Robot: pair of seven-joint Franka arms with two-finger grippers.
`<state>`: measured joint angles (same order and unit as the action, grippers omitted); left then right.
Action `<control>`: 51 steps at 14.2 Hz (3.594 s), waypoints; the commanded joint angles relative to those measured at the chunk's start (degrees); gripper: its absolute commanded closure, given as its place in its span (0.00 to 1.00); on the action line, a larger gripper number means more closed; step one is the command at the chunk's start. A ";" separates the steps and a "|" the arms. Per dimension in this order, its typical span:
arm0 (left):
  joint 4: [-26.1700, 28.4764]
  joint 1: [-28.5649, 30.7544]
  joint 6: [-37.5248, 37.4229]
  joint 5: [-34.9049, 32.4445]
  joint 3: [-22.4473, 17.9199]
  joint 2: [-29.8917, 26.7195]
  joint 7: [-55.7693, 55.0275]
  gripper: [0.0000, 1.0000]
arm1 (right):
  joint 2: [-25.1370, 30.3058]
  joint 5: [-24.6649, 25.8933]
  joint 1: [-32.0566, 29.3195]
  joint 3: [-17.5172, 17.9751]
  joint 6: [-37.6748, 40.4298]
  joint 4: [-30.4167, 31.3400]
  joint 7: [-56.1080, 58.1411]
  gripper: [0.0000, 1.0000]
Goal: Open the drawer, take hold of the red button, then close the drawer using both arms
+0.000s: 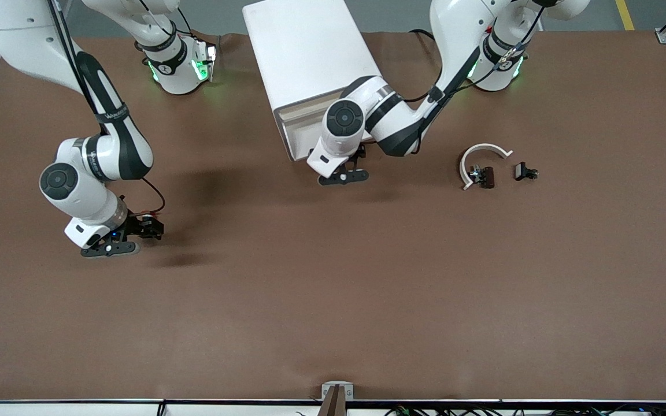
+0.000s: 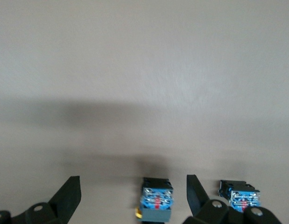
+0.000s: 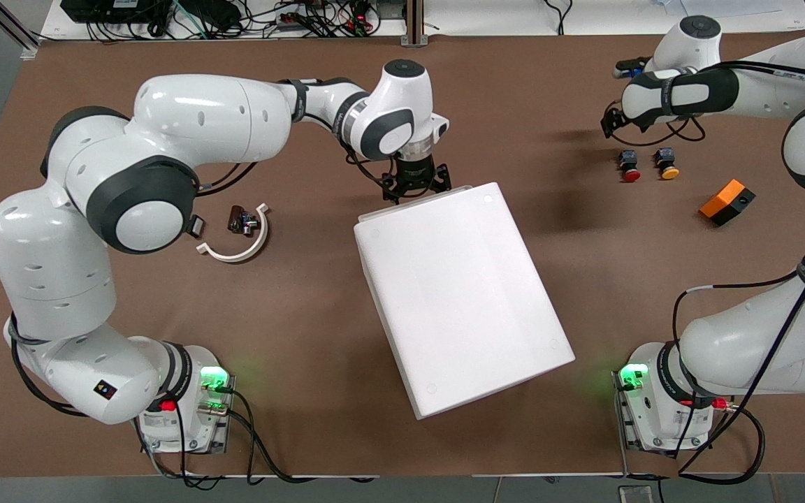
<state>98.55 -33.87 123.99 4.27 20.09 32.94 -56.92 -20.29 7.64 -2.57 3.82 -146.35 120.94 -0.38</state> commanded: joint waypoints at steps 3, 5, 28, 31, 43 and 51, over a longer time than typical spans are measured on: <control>2.17 -0.06 0.20 1.09 3.55 0.10 -3.64 0.00 | 9.29 0.71 3.87 -0.04 11.74 -1.66 -7.69 0.00; 2.52 -0.23 0.20 2.49 3.90 0.19 -3.64 0.00 | 11.15 0.71 5.64 -0.13 22.89 -7.35 -11.29 0.00; -17.50 29.46 -24.03 -13.23 1.88 -9.04 9.07 0.00 | 12.21 -5.88 4.50 -0.74 55.29 -38.67 -4.73 0.00; -18.84 32.98 -25.81 -13.32 1.88 -12.89 14.20 0.00 | 12.12 -5.97 4.24 -0.57 55.29 -38.85 -4.45 0.00; -14.55 38.28 -37.24 -7.27 -6.51 -29.93 36.85 0.00 | 11.77 -5.97 4.59 -0.30 54.77 -38.94 -4.36 0.00; -4.77 34.13 -37.15 -4.53 -15.78 -39.18 46.37 0.00 | 11.86 -5.62 4.50 -0.30 54.77 -38.94 -4.80 0.00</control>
<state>90.67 1.18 86.29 -0.86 4.95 -3.55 -11.26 -8.07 2.49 2.42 3.22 -92.04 83.15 -5.27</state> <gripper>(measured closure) 0.000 0.000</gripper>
